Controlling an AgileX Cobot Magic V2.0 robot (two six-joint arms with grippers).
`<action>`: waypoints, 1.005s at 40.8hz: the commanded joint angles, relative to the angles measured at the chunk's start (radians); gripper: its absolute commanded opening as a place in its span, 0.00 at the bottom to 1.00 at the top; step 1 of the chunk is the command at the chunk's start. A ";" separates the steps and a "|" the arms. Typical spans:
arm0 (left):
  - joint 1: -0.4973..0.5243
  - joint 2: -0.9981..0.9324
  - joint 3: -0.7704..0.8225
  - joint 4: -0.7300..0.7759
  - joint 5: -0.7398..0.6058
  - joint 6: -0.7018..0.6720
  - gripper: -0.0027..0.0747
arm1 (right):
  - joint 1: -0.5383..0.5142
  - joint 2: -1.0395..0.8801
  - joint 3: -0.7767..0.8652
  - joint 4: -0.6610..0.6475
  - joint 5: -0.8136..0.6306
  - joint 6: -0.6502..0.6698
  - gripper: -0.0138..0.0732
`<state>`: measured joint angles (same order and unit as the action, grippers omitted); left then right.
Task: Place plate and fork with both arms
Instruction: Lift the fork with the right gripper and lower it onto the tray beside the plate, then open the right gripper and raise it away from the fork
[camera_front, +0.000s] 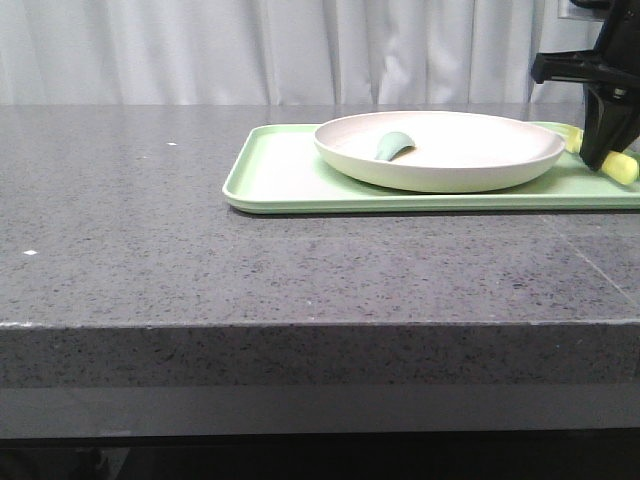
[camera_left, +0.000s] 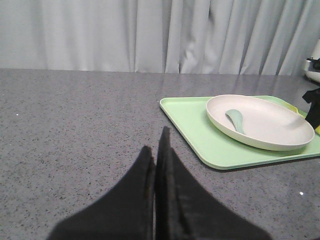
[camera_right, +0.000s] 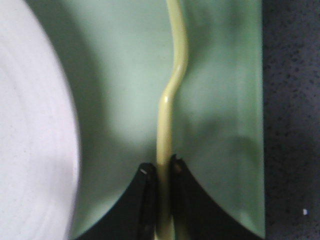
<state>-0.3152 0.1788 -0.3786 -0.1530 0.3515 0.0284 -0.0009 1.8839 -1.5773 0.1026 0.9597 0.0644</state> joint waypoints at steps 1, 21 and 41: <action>0.000 0.011 -0.026 -0.004 -0.080 -0.001 0.01 | -0.007 -0.054 -0.033 -0.003 -0.028 -0.011 0.30; 0.000 0.011 -0.026 -0.004 -0.080 -0.001 0.01 | -0.007 -0.055 -0.033 -0.003 -0.030 -0.011 0.50; 0.000 0.011 -0.026 -0.004 -0.080 -0.001 0.01 | -0.007 -0.245 -0.033 -0.005 0.021 -0.018 0.09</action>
<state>-0.3152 0.1788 -0.3786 -0.1530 0.3515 0.0284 -0.0009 1.7282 -1.5773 0.1026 1.0047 0.0619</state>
